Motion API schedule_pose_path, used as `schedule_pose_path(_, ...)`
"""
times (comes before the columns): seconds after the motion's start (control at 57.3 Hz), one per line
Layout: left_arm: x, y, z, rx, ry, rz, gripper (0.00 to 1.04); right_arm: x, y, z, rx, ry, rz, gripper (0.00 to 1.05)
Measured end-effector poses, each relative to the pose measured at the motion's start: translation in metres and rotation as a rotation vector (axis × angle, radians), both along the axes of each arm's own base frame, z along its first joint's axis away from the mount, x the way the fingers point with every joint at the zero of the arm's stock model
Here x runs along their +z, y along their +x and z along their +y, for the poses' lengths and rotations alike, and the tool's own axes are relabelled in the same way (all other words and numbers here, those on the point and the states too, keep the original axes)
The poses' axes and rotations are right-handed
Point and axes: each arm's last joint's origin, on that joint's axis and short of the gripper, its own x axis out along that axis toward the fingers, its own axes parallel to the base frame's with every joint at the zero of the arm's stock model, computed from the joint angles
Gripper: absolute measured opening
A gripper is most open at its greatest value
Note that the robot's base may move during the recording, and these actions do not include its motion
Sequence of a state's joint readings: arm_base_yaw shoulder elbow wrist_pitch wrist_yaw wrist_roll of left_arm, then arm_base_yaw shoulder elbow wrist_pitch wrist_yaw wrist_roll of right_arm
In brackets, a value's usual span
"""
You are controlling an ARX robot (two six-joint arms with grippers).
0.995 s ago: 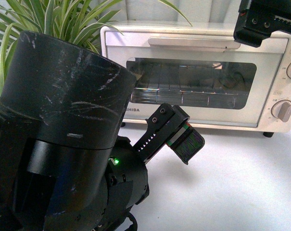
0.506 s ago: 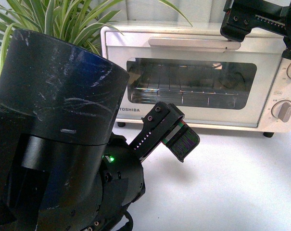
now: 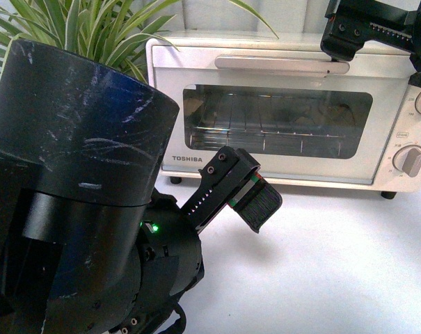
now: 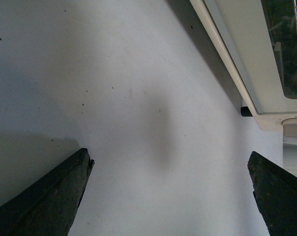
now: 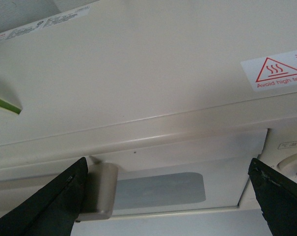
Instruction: Open oven
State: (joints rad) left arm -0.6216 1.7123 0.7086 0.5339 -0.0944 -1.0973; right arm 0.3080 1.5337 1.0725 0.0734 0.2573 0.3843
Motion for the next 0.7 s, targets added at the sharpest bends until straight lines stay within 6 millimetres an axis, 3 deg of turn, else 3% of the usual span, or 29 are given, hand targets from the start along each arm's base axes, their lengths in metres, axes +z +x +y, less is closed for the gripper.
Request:
schedule_pose_path(0.297,0.0,0.0,0.0,0.0,0.0,0.0,0.98,-0.001,-0.006,0.0,0.037,-0.021,0.022,0.95)
schedule_pose_path(0.698,0.0,0.0,0.0,0.001,0.001,0.001,0.98,-0.012,-0.032,0.0,0.12,-0.043,0.014,0.95)
